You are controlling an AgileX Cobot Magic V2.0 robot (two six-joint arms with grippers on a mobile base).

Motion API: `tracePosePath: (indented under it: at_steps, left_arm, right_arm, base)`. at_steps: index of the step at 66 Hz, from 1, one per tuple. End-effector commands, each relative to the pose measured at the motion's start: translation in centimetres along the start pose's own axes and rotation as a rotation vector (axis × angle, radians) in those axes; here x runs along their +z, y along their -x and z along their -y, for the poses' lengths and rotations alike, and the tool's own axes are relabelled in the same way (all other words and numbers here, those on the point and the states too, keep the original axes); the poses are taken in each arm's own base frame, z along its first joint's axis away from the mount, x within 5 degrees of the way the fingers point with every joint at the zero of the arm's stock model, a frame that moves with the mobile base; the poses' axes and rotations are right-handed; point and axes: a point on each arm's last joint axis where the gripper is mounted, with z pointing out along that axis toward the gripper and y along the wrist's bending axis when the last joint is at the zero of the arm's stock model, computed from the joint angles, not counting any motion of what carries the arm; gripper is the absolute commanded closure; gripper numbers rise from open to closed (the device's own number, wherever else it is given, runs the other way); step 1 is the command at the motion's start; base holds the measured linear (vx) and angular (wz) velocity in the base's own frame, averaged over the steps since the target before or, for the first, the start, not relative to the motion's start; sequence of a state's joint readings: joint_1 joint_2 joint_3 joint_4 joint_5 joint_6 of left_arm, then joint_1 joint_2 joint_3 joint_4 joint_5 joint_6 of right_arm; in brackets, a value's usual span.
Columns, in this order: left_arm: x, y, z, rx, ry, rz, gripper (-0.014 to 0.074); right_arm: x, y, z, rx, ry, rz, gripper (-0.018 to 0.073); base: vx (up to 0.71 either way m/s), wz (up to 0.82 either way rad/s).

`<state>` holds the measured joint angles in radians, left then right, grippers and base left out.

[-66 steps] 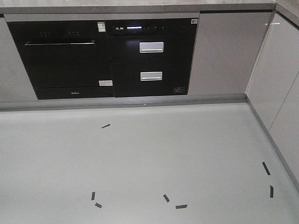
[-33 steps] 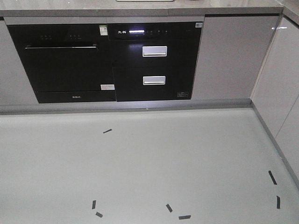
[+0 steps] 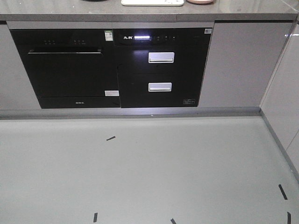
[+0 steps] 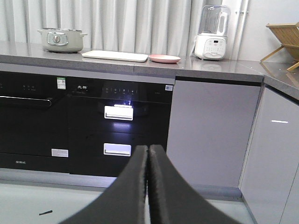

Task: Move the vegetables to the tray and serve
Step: 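Drive the base toward the counter with the pot, tray and plate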

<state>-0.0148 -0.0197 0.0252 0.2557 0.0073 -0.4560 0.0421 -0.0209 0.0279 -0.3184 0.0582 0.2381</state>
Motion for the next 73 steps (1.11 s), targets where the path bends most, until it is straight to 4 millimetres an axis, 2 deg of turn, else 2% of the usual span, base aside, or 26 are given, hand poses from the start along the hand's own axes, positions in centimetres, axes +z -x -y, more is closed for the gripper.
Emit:
tracePosePath:
  at_steps: [1, 73]
  left_arm:
    - [-0.02, -0.07, 0.17, -0.002, -0.032, 0.052, 0.0602]
    - [-0.02, -0.07, 0.17, -0.002, -0.032, 0.052, 0.0602]
  right_arm:
    - [0.07, 0.03, -0.16, -0.007, 0.012, 0.044, 0.0568]
    - [0.07, 0.03, -0.16, -0.007, 0.012, 0.044, 0.0568]
  base:
    - [0.17, -0.01]
    - [0.18, -0.04]
